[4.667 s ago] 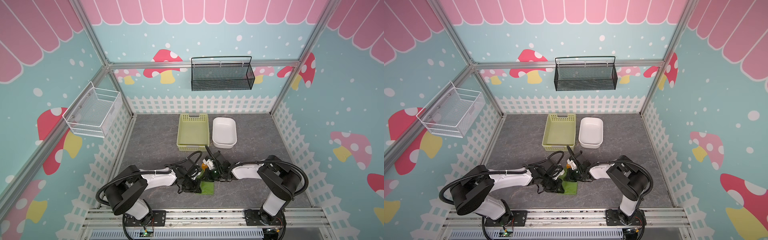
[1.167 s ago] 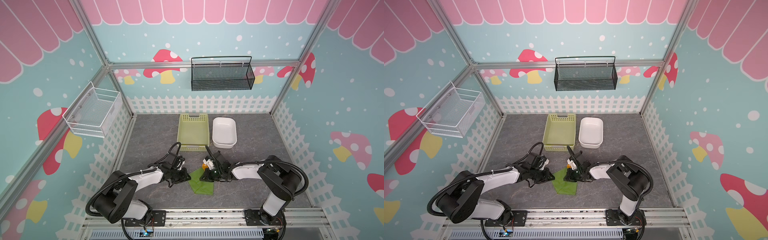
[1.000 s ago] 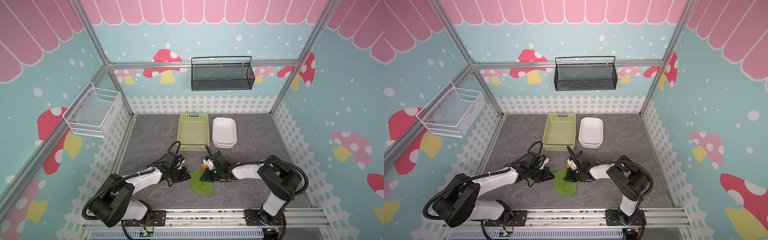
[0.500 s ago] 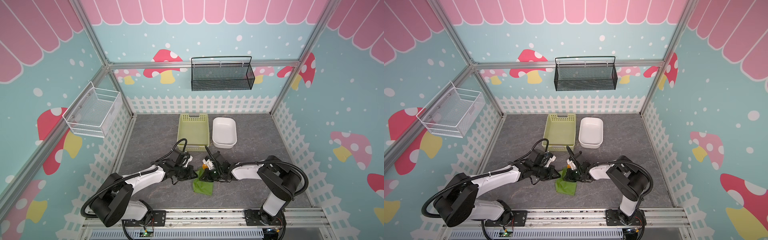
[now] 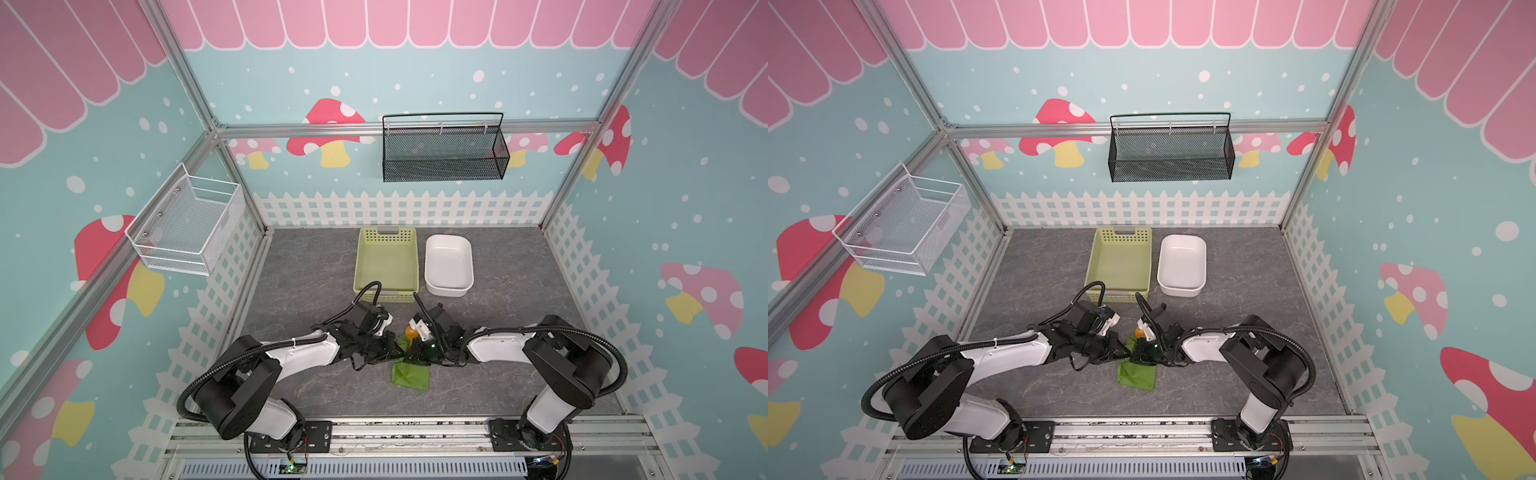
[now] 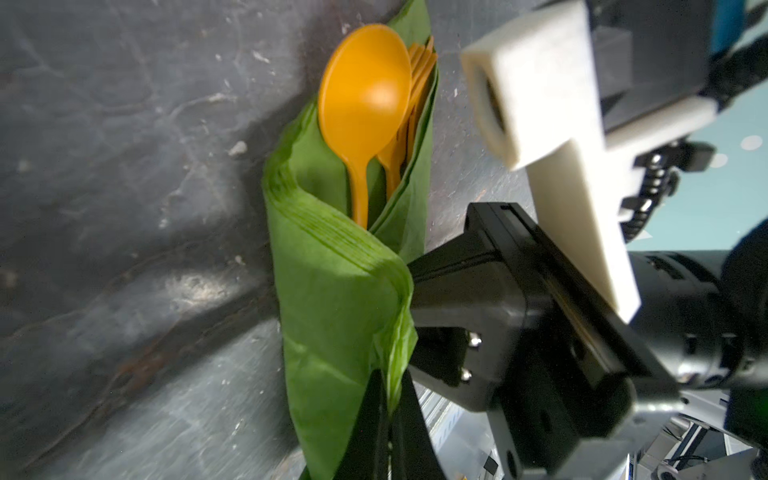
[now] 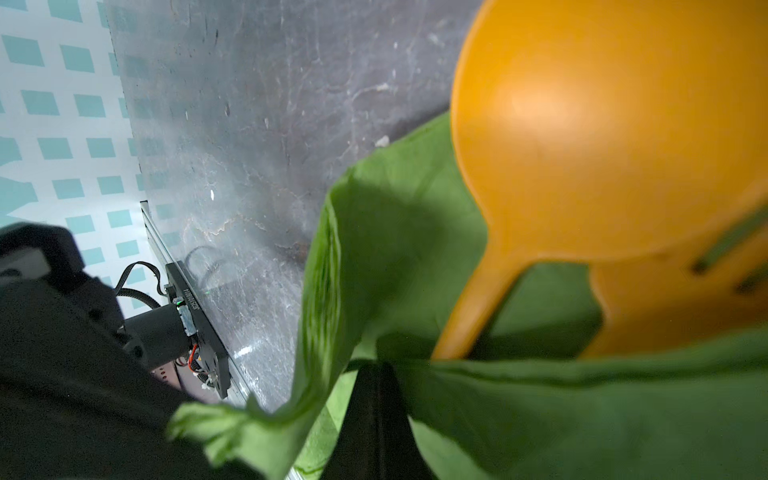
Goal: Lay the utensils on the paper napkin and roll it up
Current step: 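Grip the napkin bundle with the left gripper while the right gripper pulls the flap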
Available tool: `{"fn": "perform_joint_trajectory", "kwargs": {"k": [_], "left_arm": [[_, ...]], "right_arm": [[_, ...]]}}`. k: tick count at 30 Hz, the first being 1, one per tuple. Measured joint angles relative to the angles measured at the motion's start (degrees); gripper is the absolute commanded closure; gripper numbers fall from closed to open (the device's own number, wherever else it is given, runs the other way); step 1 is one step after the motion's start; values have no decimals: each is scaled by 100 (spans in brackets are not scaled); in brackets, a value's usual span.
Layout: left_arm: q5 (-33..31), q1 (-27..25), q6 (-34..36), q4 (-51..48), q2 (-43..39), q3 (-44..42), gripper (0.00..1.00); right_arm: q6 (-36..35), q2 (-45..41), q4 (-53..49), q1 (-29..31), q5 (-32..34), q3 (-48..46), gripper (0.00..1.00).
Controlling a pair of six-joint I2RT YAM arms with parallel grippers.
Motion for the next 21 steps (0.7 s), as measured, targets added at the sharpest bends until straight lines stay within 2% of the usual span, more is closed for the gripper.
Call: {"fn": "perform_joint_trajectory", "kwargs": {"k": [9, 21], "left_arm": [[-223, 4, 7, -122, -46, -50, 95], [-326, 13, 4, -162, -57, -90, 95]], "right_arm": [[192, -553, -7, 28, -55, -282, 100], [417, -588, 39, 413, -107, -595, 100]]}}
